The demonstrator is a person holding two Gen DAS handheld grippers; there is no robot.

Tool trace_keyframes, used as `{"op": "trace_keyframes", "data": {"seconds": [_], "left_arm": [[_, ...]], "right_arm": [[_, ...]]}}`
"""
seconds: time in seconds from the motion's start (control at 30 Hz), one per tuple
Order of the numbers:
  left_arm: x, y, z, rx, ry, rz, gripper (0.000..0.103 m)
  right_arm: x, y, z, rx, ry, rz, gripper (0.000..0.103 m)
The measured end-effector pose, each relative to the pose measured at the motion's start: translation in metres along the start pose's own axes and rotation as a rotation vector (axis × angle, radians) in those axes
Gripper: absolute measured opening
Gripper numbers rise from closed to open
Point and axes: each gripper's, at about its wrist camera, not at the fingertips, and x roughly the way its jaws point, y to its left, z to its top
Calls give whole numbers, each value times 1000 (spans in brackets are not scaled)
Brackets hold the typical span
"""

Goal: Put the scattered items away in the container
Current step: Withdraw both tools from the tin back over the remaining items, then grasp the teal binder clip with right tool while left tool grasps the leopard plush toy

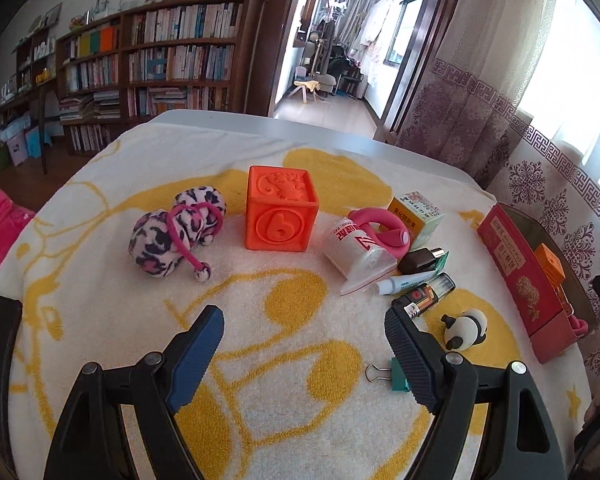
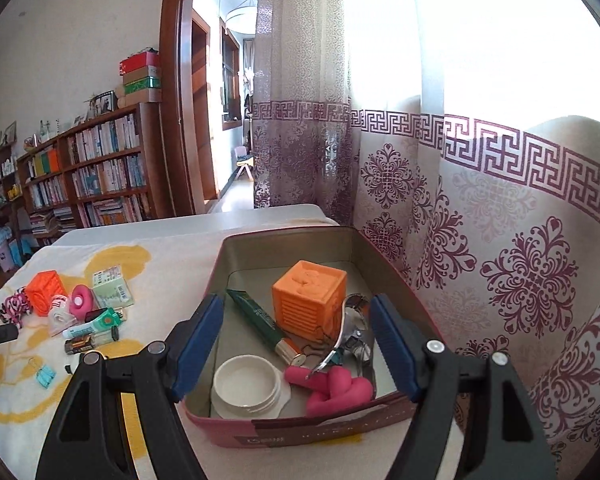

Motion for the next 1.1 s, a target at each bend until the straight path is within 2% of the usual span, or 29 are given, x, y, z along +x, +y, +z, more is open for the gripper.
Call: {"op": "trace_keyframes", "data": {"seconds": [0.07, 0.17, 0.23, 0.3, 0.37, 0.4, 0.47, 0.6, 0.93, 1.07, 1.1], "left_arm": [[1, 12, -1, -25, 9, 11, 84], [-1, 33, 1, -105, 14, 15, 84], [-5, 42, 1, -135, 0, 22, 84], [-7, 47, 1, -147, -10, 29, 84], [-7, 51, 0, -158, -8, 31, 84], [-6, 52, 0, -163, -3, 31, 84], [-5, 54, 0, -169, 4, 31, 84], [-4, 56, 1, -176, 9, 32, 84], [4, 54, -1, -173, 40, 34, 84], [7, 56, -2, -184, 50, 36, 84], [8, 57, -2, -187, 52, 38, 84]], "right_arm": [[-3, 24, -1, -30, 60, 191, 80], [4, 74, -9, -159, 212, 485, 80], [9, 108, -19, -272, 281, 592, 80], [15, 137, -30, -369, 330, 652, 80], [24, 159, -44, -439, 370, 688, 76], [29, 167, -49, -471, 395, 701, 66], [39, 181, -57, -523, 432, 709, 57], [55, 198, -62, -591, 449, 693, 57], [82, 219, -64, -722, 473, 719, 57], [93, 217, -66, -695, 502, 756, 56], [94, 216, -65, -682, 507, 763, 53]]}}
